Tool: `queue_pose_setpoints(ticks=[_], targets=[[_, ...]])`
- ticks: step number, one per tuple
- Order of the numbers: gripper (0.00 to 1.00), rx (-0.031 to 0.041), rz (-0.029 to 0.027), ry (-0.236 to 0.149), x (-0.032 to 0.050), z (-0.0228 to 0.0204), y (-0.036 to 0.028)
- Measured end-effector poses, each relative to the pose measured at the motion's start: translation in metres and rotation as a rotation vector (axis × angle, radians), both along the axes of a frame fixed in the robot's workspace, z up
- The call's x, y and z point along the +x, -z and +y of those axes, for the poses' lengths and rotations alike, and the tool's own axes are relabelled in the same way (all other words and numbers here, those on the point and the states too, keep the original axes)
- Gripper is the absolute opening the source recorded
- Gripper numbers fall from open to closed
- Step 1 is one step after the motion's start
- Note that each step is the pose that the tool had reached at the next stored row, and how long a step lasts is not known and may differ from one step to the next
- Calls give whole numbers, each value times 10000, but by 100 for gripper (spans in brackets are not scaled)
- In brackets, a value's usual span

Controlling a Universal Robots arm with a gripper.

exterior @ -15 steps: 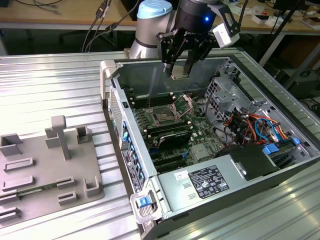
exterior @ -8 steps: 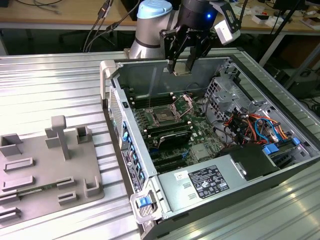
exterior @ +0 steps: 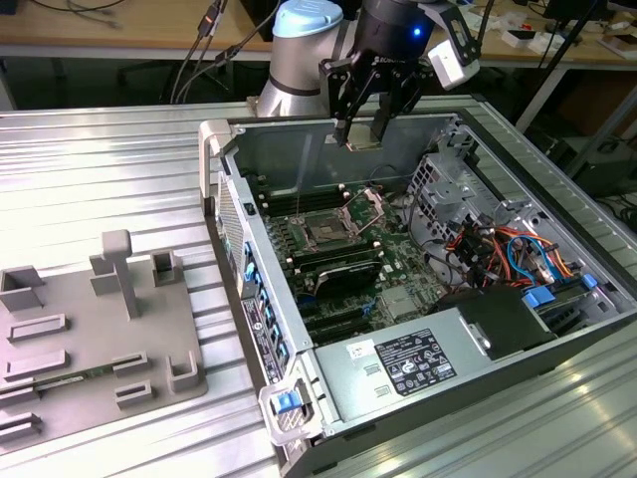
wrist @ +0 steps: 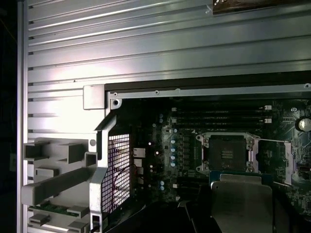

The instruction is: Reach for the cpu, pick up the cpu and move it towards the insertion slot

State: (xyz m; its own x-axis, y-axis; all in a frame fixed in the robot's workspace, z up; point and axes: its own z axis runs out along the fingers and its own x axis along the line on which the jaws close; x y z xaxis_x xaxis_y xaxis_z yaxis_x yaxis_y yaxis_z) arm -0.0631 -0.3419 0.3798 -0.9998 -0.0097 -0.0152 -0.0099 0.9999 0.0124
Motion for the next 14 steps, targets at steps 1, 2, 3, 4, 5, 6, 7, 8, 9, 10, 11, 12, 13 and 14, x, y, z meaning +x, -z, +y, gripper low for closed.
queue_pose_setpoints(ticks=[1,2,3,4,5,6,7,8,9,10,11,12,13,14], targets=[[55,0,0,0,0,0,0],[55,0,0,0,1,0,0],[55,0,0,0,1,0,0],[55,0,0,-1,2,0,0],[55,0,0,0,2,0,0],[55,0,1,-2,7,0,0],[55,2,-1,0,39,3,2],[55,0,0,-1,71,12,2],[55,1,0,-2,87,21,4],[55,0,-1,1,87,29,5],[55,-1,0,0,88,37,5],[55,0,-1,1,87,44,5],[55,0,-1,3,88,52,5],[55,0,0,11,87,62,6]])
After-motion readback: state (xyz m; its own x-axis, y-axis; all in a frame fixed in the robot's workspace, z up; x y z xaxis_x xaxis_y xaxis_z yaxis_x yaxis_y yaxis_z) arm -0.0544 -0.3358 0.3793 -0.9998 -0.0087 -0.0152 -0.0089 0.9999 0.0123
